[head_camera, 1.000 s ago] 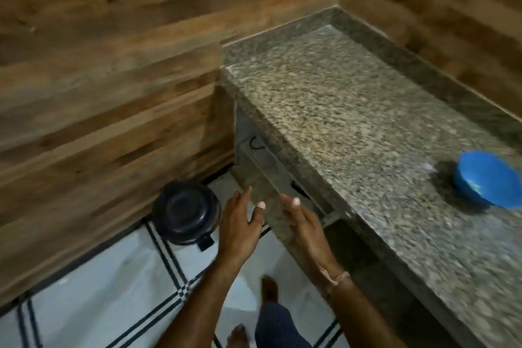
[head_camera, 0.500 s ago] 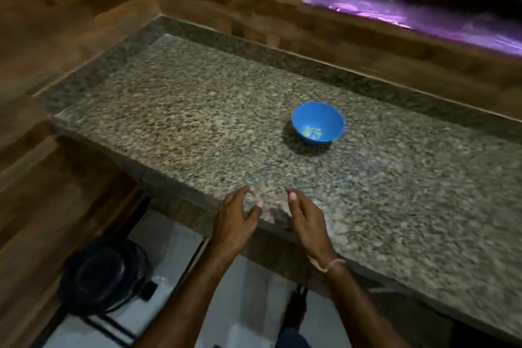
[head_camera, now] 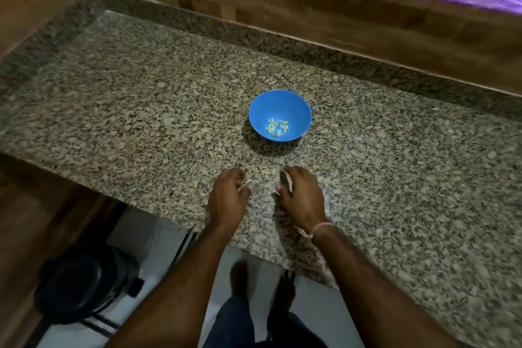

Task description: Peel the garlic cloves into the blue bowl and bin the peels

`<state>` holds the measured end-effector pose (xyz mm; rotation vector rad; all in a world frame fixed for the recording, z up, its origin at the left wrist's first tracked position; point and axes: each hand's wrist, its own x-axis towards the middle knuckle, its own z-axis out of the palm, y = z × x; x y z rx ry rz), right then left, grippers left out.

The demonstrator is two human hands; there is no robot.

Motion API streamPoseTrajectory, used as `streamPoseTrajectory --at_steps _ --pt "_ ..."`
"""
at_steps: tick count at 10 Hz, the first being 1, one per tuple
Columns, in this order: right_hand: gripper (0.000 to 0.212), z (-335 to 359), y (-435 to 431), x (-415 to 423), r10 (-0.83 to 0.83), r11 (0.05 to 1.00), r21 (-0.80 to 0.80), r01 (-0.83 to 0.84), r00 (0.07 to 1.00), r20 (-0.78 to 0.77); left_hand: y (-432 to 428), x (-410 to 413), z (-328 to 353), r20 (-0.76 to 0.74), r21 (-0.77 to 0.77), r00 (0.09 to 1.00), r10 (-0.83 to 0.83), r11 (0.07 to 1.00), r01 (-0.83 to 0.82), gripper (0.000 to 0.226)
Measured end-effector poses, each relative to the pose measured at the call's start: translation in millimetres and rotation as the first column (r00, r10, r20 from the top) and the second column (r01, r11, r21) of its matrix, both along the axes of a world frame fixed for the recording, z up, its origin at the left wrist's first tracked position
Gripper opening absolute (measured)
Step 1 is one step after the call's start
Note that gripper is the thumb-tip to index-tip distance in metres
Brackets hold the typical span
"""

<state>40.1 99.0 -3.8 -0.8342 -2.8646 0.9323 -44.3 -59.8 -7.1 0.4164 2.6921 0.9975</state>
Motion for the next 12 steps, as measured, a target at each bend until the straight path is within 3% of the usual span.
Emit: streamPoseTrajectory --at_steps 3,5,6,7,8,9,11,12 --pt "0.039 -9.2 23.5 -16.7 -0.096 0.995 0.038 0.097 0.995 -0.022 14.5 -15.7 -4.6 -0.114 -0.101 0.993 -0.038 0.995 0.026 0.022" --pt "0.049 -1.6 32.2 -38.2 -0.482 0.854 -0.343 0.391 0.843 -0.238 73.0 -59.4 38.9 -0.252 0.131 0.967 -0.033 0.989 0.067 0.010" --pt "0.049 8.1 42.5 -59.1 -0.536 0.811 -0.419 0.408 0.804 -0.255 104.1 -89.3 46.7 -0.275 0.098 0.954 -0.121 0.983 0.153 0.008" --pt "0.045 16.7 50.1 -75.8 -0.572 0.778 -0.464 0.424 0.784 -0.241 110.6 -104.5 41.2 -0.260 0.073 0.948 -0.182 0.975 0.208 0.020" --pt "0.045 22.0 54.6 -86.8 -0.603 0.738 -0.511 0.440 0.770 -0.208 98.1 -107.9 34.0 -0.241 0.148 0.968 -0.074 0.983 0.112 0.041" --pt "0.045 25.0 55.2 -96.0 -0.621 0.690 -0.558 0.461 0.772 -0.131 89.0 -107.2 27.4 0.033 0.248 0.996 0.077 0.965 -0.083 0.047" --pt "0.048 33.4 69.1 -90.9 -0.690 0.646 -0.508 0.569 0.720 -0.072 104.6 -103.3 38.8 0.199 0.288 0.977 -0.081 0.957 0.021 0.041" --pt "0.054 42.6 75.8 -80.9 -0.705 0.615 -0.522 0.591 0.709 -0.027 115.3 -106.4 47.2 0.281 0.224 0.955 -0.099 0.974 0.035 0.056"
